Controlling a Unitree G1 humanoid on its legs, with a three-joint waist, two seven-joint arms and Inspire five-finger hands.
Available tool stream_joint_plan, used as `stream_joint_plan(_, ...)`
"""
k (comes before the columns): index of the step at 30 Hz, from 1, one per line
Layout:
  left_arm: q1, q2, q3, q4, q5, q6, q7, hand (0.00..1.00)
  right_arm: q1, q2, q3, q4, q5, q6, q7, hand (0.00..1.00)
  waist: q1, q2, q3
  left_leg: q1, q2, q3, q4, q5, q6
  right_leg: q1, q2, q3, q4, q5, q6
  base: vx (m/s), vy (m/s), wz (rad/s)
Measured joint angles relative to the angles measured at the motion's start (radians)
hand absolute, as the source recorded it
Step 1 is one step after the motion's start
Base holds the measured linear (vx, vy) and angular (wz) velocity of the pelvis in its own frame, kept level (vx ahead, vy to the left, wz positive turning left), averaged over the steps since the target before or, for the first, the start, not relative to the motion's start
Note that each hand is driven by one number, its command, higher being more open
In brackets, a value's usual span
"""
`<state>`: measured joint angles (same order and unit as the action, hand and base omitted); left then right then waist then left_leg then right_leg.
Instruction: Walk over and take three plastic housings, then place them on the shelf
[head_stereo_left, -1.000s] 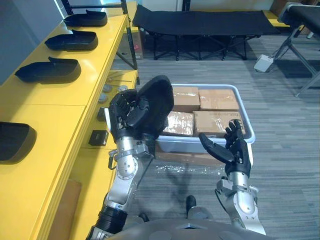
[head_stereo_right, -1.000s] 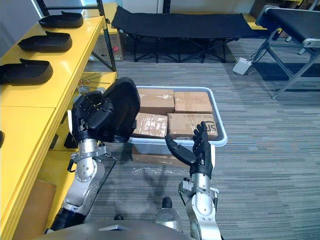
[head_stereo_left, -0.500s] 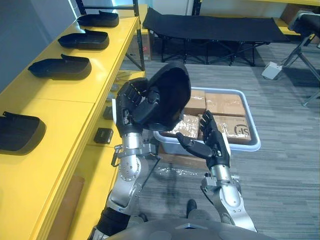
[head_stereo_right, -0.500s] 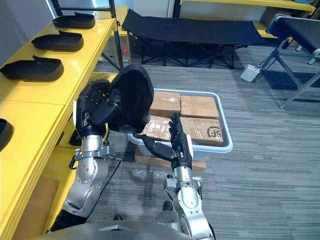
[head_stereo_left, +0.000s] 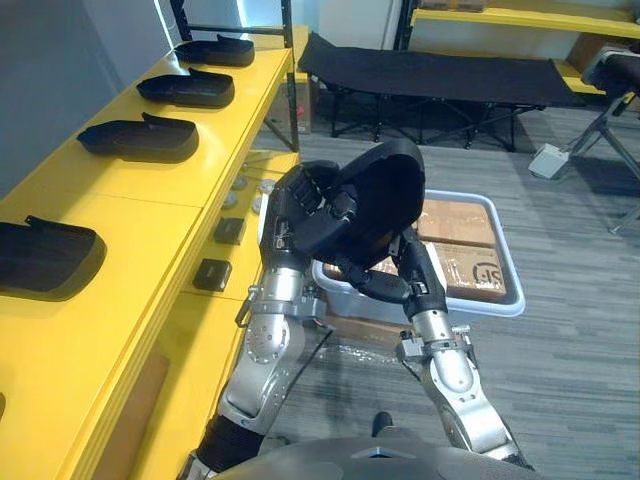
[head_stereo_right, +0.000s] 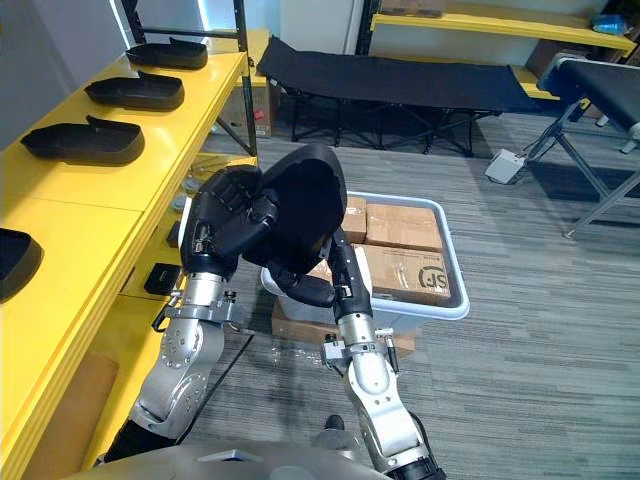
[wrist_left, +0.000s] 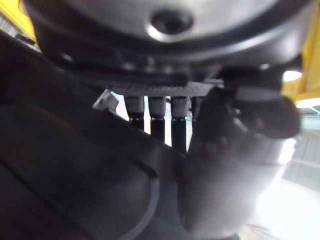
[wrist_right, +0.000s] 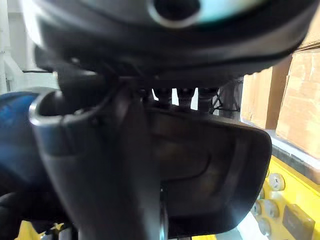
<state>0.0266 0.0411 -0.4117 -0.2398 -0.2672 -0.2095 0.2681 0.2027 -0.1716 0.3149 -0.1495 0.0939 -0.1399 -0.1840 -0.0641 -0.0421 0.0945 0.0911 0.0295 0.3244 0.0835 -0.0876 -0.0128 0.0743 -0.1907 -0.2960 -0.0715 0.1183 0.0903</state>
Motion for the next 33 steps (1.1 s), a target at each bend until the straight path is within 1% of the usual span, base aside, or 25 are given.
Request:
stream_joint_plan(6, 0.0, 0.02, -0.013, -0.005, -0.011, 0.024, -0.067, 0.0, -0.031, -0.017, -0.017, 0.03, -0.011, 0.008, -0.007, 0.0, 0.007, 0.001, -0.001, -0.001, -0.002, -0.007, 0.0, 0.0, 0.0, 0.003, -0.002, -0.006, 0.0, -0.002, -0.003, -0.01, -0.001, 0.01)
stream_joint_plan(7, 0.0, 0.019, -0.015, -0.006, -0.017, 0.026, -0.071, 0.0, -0.034, -0.019, -0.018, 0.03, -0.01, 0.008, -0.007, 0.0, 0.006, 0.0, -0.001, -0.001, -0.002, -0.007, 0.0, 0.0, 0.0, 0.003, -0.002, -0.007, 0.0, -0.002, -0.003, 0.0, 0.0, 0.0)
stream_joint_plan(10, -0.015, 0.019, 0.006, -0.018, -0.039, 0.059, -0.075, 0.0, -0.035, -0.032, -0.014, 0.029, -0.036, -0.003, 0.008, 0.0, 0.005, 0.0, -0.002, -0.001, -0.001, -0.008, 0.0, 0.0, 0.0, 0.003, -0.001, -0.007, 0.0, -0.003, -0.004, 0.0, 0.0, 0.0)
stream_joint_plan(14, -0.019, 0.026, 0.015, -0.021, -0.041, 0.061, -0.079, 0.0, -0.036, -0.03, -0.008, 0.027, -0.038, -0.004, 0.011, 0.0, 0.007, 0.0, -0.002, -0.003, -0.002, -0.011, 0.001, 0.0, 0.0, 0.003, -0.002, -0.01, 0.0, -0.003, -0.004, -0.01, 0.0, 0.01)
stream_joint_plan(15, -0.019, 0.032, 0.014, -0.024, -0.041, 0.061, -0.087, 1.0, -0.036, -0.03, -0.008, 0.027, -0.037, -0.004, 0.011, 0.0, 0.007, 0.0, -0.002, -0.005, -0.002, -0.014, 0.001, 0.0, 0.0, 0.003, -0.002, -0.013, 0.0, -0.003, -0.004, -0.03, 0.0, 0.05)
stream_joint_plan(20, -0.019, 0.039, 0.015, -0.031, -0.044, 0.064, -0.11, 1.0, -0.036, -0.029, -0.009, 0.027, -0.037, -0.002, 0.008, 0.0, 0.007, 0.0, -0.002, -0.008, -0.002, -0.017, 0.002, 0.0, 0.0, 0.003, -0.002, -0.016, -0.001, -0.003, -0.004, -0.01, 0.0, 0.01)
stream_joint_plan(23, -0.02, 0.042, 0.015, -0.046, -0.045, 0.085, -0.13, 1.0, -0.036, -0.031, -0.018, 0.027, -0.034, 0.0, 0.009, 0.0, 0.007, 0.0, -0.002, -0.008, -0.002, -0.017, 0.002, 0.0, 0.0, 0.002, -0.002, -0.016, -0.002, -0.003, -0.003, 0.0, 0.0, 0.0)
stream_joint_plan(28, -0.023, 0.062, 0.014, -0.046, -0.044, 0.126, -0.165, 1.0, -0.039, -0.06, -0.058, 0.027, -0.007, 0.037, 0.032, 0.0, 0.007, 0.0, -0.002, -0.008, -0.002, -0.016, 0.003, 0.0, 0.0, 0.003, -0.002, -0.015, -0.002, -0.002, -0.002, 0.0, 0.0, 0.0)
stream_joint_plan(30, -0.022, 0.068, 0.013, -0.046, -0.04, 0.127, -0.165, 1.0, -0.05, -0.066, -0.096, 0.027, 0.011, 0.06, 0.051, 0.0, 0.007, 0.0, -0.002, -0.008, -0.001, -0.016, 0.005, 0.0, 0.0, 0.004, -0.001, -0.014, -0.002, 0.0, 0.0, 0.0, 0.0, 0.0)
stream_joint_plan(33, -0.021, 0.069, 0.023, -0.046, -0.036, 0.121, -0.159, 1.0, -0.065, -0.065, -0.155, 0.027, 0.011, 0.069, 0.06, 0.0, 0.008, 0.0, -0.002, -0.008, 0.0, -0.016, 0.008, 0.0, 0.0, 0.006, -0.001, -0.014, -0.001, 0.0, 0.001, 0.0, 0.0, 0.0)
